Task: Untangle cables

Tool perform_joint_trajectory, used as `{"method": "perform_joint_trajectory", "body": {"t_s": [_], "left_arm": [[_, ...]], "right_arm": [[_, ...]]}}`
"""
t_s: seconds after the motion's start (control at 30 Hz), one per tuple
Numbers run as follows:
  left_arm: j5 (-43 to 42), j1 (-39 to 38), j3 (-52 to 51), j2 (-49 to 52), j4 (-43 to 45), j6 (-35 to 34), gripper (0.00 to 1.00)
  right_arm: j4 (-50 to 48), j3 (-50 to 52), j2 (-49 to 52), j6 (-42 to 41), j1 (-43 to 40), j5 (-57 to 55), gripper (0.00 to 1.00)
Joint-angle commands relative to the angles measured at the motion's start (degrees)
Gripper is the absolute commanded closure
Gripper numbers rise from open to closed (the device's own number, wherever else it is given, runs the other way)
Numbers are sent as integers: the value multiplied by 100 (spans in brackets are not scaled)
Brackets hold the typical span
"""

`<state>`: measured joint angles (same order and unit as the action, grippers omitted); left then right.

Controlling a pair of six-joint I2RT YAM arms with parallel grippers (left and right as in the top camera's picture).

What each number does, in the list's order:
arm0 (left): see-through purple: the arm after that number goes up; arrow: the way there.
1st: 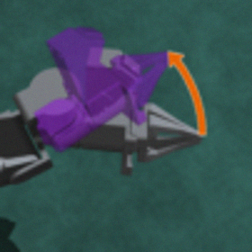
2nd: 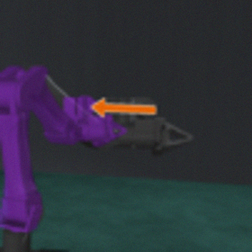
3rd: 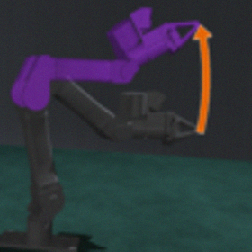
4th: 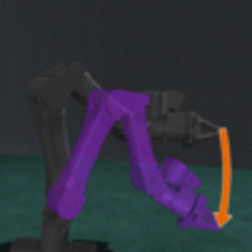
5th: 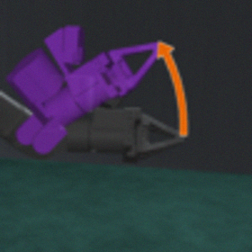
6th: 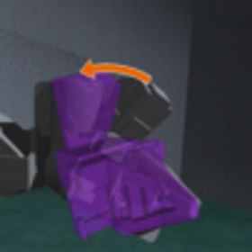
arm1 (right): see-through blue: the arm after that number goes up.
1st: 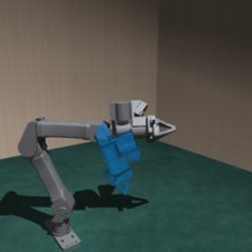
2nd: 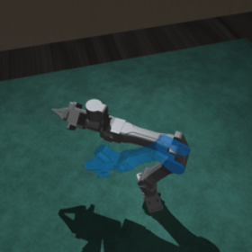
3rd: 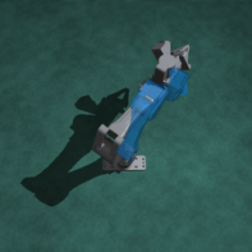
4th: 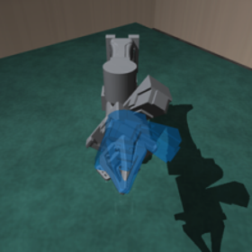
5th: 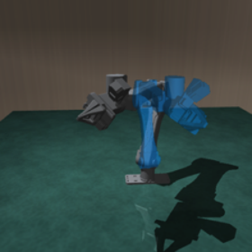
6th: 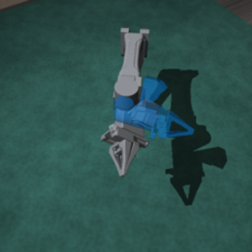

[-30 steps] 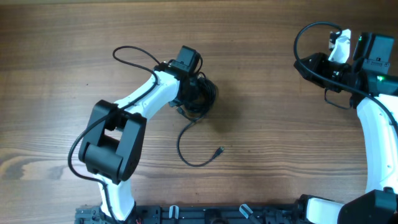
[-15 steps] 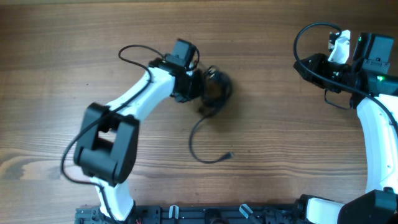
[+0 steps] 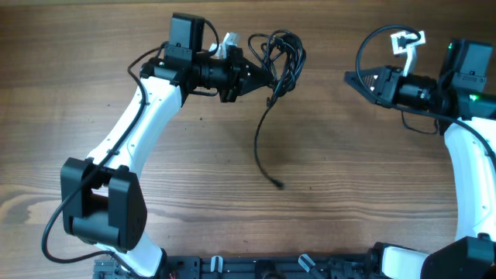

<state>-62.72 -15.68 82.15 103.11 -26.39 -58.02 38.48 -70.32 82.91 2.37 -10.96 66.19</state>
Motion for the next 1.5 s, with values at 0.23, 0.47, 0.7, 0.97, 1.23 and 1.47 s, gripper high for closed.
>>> {"method": "perform_joint_trajectory", "body": {"t_s": [0.23, 0.47, 0.7, 0.97, 1.23, 1.47], "left_arm": [[-328, -138, 39, -35, 398, -1473, 96], [-662, -216, 39, -37, 566, -1471, 96], [-754, -334, 37, -35, 949, -1445, 96], [-708, -267, 37, -35, 944, -1161, 96], [-710, -264, 37, -35, 944, -1163, 96], [-691, -262, 37, -35, 946, -1016, 96]], "right_arm": [[-643, -68, 11, 490, 1349, 542, 63], [-1290, -68, 13, -291, 1794, -984, 60], [-1838, -68, 13, -560, 2013, -1137, 75], [-1508, -70, -140, -901, 1386, -2076, 96], [-678, -70, -417, -1611, 1436, -5134, 95], [-33, -70, -516, -2636, 1976, -8258, 71]]}}
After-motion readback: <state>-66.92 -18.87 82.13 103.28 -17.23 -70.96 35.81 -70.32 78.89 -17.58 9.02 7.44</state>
